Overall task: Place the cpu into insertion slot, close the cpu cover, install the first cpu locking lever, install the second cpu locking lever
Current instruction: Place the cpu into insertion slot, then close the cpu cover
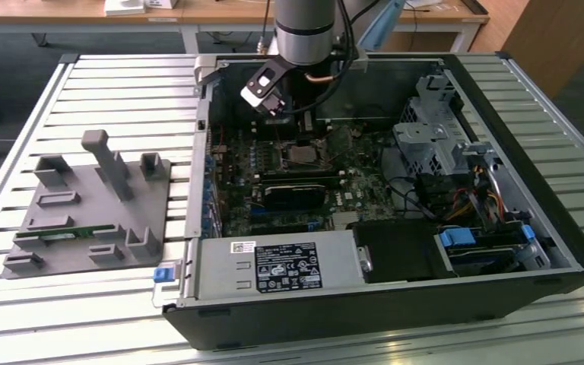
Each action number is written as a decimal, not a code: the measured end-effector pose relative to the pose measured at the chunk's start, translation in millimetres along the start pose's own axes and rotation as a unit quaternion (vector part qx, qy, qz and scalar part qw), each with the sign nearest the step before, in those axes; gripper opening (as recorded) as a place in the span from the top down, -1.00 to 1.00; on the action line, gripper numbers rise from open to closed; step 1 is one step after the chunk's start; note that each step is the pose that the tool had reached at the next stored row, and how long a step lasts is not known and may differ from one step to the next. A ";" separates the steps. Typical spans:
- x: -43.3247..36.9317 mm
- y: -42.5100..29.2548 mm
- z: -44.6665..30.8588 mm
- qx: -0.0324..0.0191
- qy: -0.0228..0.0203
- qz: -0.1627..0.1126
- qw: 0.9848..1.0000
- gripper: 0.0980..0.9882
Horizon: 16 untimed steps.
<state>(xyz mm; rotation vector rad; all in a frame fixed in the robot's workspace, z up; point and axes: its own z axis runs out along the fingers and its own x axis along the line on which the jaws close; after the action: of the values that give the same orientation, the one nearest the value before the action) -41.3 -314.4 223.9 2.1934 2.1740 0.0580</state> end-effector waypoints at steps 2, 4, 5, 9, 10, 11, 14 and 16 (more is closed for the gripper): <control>0.0 0.1 -0.7 0.001 0.000 0.000 1.000 0.98; 0.0 0.2 -1.7 0.002 0.000 0.000 1.000 0.98; 0.0 0.3 -2.2 0.003 0.000 0.000 1.000 0.98; 0.0 0.4 -4.1 0.004 0.001 0.000 1.000 0.98; 0.0 0.5 -4.6 0.004 0.001 0.000 1.000 0.98; 0.0 0.5 -5.1 0.004 0.001 0.000 1.000 0.98; -0.1 0.8 -7.9 0.006 0.002 0.000 1.000 0.98; -0.1 0.9 -10.0 0.007 0.002 0.000 1.000 0.98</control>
<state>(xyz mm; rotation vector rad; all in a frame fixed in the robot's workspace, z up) -41.0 -314.4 233.9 2.2028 2.1828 0.0490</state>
